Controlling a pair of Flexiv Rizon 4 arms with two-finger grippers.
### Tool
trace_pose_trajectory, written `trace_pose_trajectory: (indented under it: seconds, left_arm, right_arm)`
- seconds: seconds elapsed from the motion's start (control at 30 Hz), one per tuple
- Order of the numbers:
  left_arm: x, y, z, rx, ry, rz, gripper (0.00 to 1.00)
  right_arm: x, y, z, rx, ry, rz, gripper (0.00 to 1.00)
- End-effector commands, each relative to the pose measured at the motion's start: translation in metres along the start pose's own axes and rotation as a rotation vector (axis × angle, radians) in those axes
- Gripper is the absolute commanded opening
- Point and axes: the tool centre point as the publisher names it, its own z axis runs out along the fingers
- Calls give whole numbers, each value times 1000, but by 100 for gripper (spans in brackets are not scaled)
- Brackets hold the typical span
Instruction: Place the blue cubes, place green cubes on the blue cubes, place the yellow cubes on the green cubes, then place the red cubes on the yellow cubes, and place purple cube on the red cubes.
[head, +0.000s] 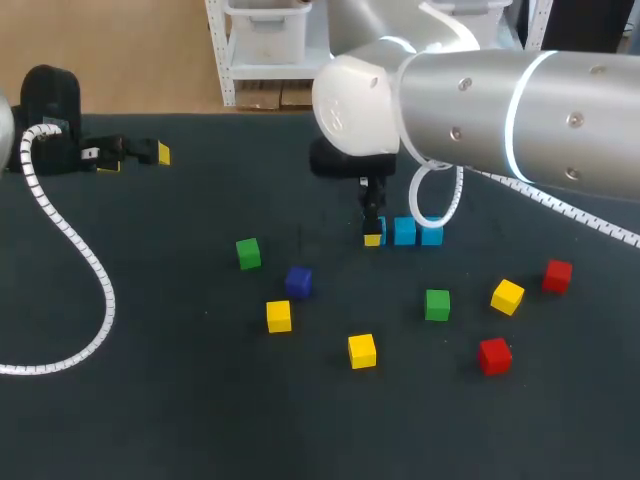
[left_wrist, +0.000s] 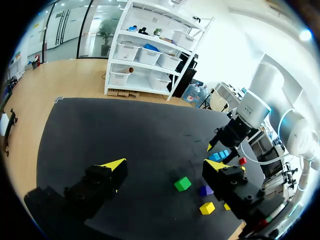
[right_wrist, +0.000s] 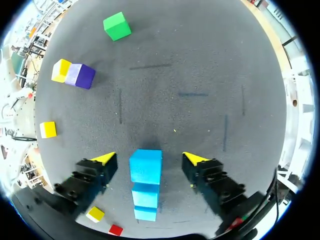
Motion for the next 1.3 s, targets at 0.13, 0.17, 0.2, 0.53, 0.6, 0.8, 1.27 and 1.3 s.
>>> trace_pose_trajectory:
  seconds: [0.13, 0.17, 0.2, 0.53, 0.6, 0.8, 1.27, 1.3]
  left_arm:
    - [0, 0, 0, 0, 0, 0, 100]
    - [0, 0, 0, 0, 0, 0, 100]
    - [0, 0, 0, 0, 0, 0, 100]
    - [0, 0, 0, 0, 0, 0, 100]
    - [0, 0, 0, 0, 0, 0, 100]
    - [0, 0, 0, 0, 0, 0, 100]
    - [0, 0, 0, 0, 0, 0, 100]
    - [0, 0, 0, 0, 0, 0, 100]
  right_arm:
    - [11, 14, -34, 63, -4, 21, 100]
    - [12, 15, -38, 70, -2, 23, 100]
    - [13, 16, -41, 75, -2, 26, 100]
    - [39, 28, -56, 97, -18, 99, 100]
    - [46, 31, -58, 104, -19, 119, 100]
    - [69, 39, -58, 110, -22, 187, 100]
    - [102, 55, -43, 93, -16, 240, 100]
    - [98, 56, -44, 95, -10, 226, 100]
